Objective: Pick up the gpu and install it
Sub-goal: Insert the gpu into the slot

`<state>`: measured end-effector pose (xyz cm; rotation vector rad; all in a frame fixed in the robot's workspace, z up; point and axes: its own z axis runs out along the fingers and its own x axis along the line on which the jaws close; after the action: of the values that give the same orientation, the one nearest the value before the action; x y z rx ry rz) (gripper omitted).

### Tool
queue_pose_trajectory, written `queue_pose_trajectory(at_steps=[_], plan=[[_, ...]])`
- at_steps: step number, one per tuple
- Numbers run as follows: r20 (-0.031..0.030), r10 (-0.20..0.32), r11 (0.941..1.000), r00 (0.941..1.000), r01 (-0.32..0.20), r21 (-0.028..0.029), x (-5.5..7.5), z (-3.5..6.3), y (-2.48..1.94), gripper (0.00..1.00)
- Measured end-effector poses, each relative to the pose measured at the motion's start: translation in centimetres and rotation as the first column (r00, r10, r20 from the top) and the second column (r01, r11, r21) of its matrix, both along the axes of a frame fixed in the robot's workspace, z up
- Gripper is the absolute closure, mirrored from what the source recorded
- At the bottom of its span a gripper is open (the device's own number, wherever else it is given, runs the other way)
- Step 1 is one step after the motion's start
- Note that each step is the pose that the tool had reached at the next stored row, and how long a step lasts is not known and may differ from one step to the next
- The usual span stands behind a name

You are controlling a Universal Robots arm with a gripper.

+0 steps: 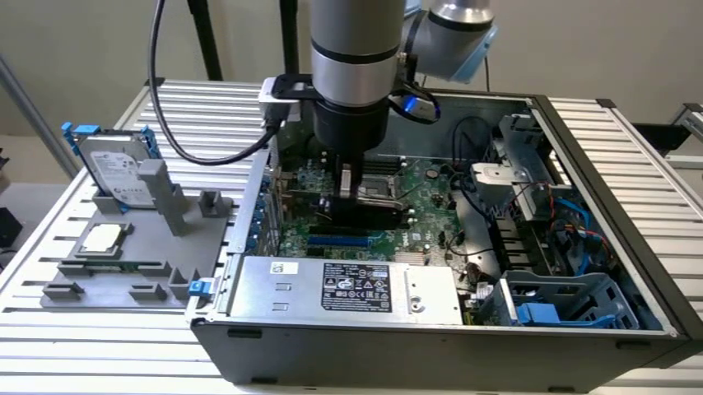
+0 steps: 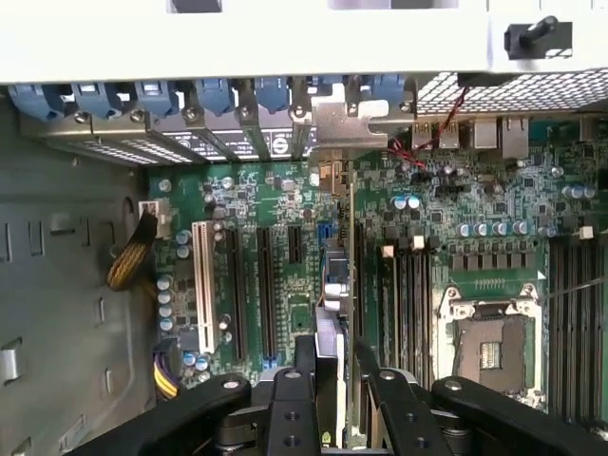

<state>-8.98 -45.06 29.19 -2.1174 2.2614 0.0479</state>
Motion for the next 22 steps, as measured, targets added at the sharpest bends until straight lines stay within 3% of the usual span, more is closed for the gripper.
queue_pose_trajectory(at_steps=[3,7,22], plan=[[0.0023,0.014,0.9999,0.9999,-0.014,0.0041,-0.1,-0.45,-0.17,1.0],[0.0028,0.034,0.9994,0.9994,-0.034,0.0056,-0.1,-0.99,-0.42,1.0],[0.0032,0.048,0.9988,0.9988,-0.048,0.009,-0.5,-1.98,-0.43,1.0]])
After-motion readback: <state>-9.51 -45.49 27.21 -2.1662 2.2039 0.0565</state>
